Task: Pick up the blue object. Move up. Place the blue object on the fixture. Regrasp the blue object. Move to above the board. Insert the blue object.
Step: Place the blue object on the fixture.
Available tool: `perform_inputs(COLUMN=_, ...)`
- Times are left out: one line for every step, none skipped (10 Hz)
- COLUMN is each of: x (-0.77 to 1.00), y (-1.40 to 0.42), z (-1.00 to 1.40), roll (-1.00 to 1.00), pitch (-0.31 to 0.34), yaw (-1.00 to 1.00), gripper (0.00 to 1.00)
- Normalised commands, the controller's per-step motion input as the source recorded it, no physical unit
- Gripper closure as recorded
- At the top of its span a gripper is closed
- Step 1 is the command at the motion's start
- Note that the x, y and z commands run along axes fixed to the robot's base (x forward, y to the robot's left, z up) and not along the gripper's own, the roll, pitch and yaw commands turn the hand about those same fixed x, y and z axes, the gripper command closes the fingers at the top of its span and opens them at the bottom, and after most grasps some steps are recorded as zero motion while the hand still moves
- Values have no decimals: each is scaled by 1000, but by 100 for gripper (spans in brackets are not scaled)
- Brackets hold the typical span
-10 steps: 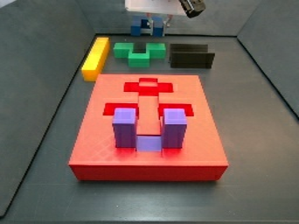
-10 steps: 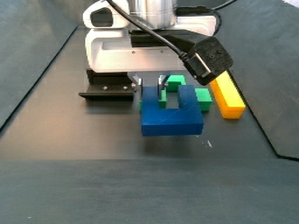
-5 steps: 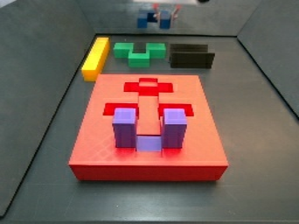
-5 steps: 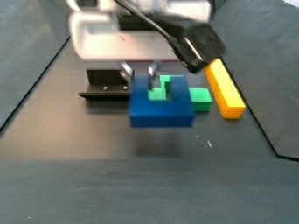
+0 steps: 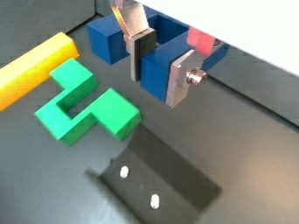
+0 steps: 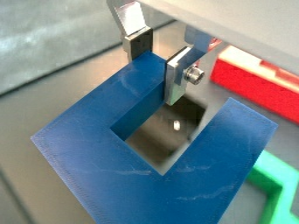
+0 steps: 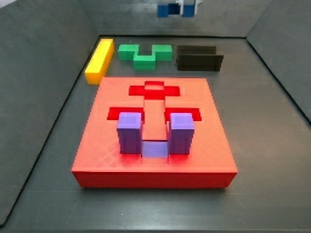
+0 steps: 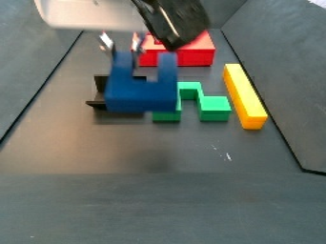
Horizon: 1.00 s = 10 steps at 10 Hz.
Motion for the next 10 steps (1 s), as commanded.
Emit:
perform_inputs(x=631, y=-674, z=271, roll=129, pitch=74, yaw=80, gripper=100)
perform_inputs(x=663, y=-717, z=343, roll=0, pitch=54, yaw=69, gripper=100)
perform_inputs(x=786, y=-717, z=266, roll=-103, pitch=40, yaw=0, gripper=100)
perform_inputs(x=777, y=-566, z=249, roll=-314, pitch=37, yaw=-40, gripper=100)
perform_inputs(x=726, y=-423, z=409, roll=-566, pitch=37, yaw=-109, gripper=100)
perform_inputs(x=689, y=-237, z=494, roll=-800, pitch=89, yaw=-49, gripper=100)
perform_inputs(x=620, y=-149, z=423, roll=-894, pitch=114, yaw=0, gripper=100)
perform_inputs(x=400, y=0, z=94, roll=-1000, pitch=89, yaw=0, gripper=100)
perform_inputs(x=311, y=0, z=0, roll=-991, pitch=460, yaw=0, gripper=100)
perform_inputs(x=283, y=20, z=0, roll=-1000, pitch=543, yaw=0, gripper=100)
